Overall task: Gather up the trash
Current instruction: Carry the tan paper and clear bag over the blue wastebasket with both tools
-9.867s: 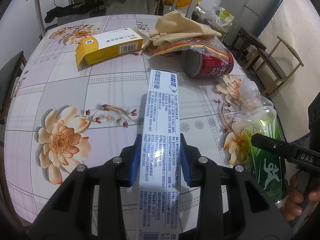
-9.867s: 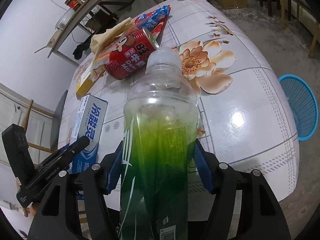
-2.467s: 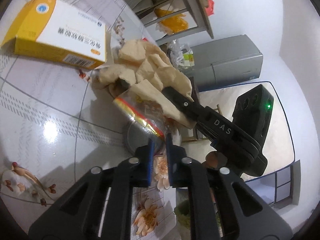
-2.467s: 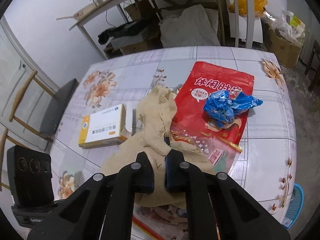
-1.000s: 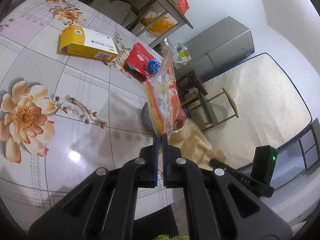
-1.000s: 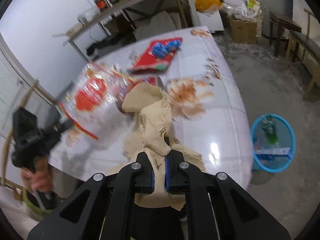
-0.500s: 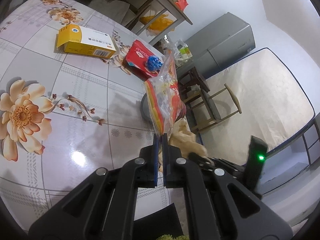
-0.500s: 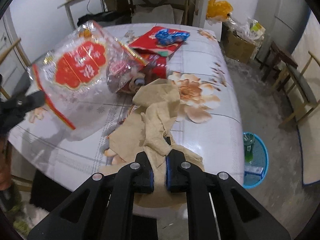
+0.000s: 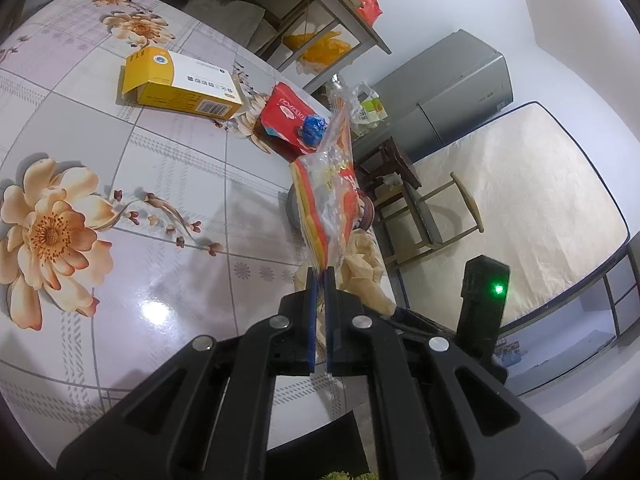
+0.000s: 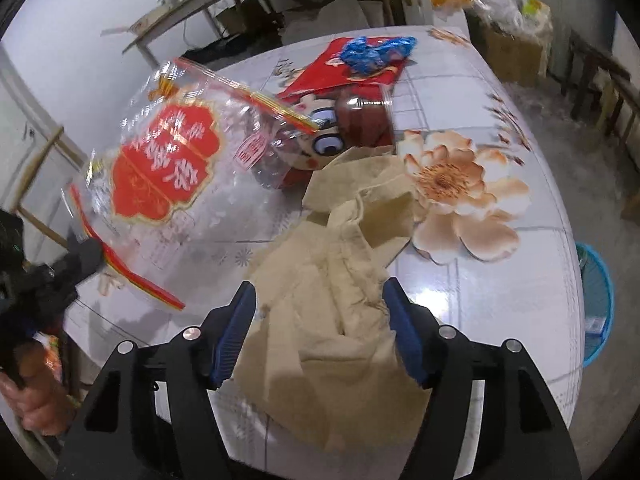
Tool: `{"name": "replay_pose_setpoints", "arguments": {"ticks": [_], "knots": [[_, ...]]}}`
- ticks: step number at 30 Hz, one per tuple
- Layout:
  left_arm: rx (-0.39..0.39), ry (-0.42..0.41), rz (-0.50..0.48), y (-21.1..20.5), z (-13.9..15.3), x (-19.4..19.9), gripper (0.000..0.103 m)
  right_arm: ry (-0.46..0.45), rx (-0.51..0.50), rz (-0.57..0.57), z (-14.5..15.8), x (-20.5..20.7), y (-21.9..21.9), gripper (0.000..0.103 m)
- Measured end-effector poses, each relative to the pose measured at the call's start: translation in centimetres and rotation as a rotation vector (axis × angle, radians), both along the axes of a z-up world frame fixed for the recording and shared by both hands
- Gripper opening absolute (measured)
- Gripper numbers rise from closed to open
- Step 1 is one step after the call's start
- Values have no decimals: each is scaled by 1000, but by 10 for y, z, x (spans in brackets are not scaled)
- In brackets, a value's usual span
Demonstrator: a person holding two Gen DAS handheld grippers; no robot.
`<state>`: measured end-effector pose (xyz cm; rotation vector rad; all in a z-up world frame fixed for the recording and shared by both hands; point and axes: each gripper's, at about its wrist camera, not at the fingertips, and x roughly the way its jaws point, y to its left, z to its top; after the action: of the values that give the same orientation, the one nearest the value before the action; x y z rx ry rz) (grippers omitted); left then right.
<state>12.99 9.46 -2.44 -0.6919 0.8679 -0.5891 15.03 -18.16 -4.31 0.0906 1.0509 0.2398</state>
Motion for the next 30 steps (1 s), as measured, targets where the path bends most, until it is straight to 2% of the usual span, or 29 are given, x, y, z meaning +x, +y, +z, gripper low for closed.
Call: {"name": "replay_pose_setpoints", "arguments": {"ticks": [3, 4, 9, 11, 12, 14, 18, 22, 26, 30], "knots": [[2, -6, 6, 2, 3, -2, 2, -57, -169, 38, -4, -5, 22, 64], [3, -9, 9, 3, 4, -2, 2, -73, -192, 42, -4, -8, 25, 60], [10, -35, 35, 9, 15, -9, 2, -82, -175, 15, -1, -12, 21, 35], [17, -46, 40, 10, 20, -12, 2, -80, -162, -5, -1, -13, 16, 21], [21, -52, 41, 10, 22, -13, 2, -79, -156, -11, -1, -13, 14, 18], [25, -65, 39, 8, 29, -18, 2, -72, -116, -32, -1, -14, 5, 10], [42, -101, 22, -4, 45, -27, 2, -63, -6, -77, -1, -16, -19, 7], [60, -131, -17, -25, 58, -30, 2, -80, 149, -162, 9, -28, -62, 7], [69, -169, -95, -59, 75, -28, 2, -147, 259, -277, 30, -52, -118, 7], [46, -197, -203, -98, 91, -19, 2, -225, 311, -438, 51, -84, -187, 7]]}}
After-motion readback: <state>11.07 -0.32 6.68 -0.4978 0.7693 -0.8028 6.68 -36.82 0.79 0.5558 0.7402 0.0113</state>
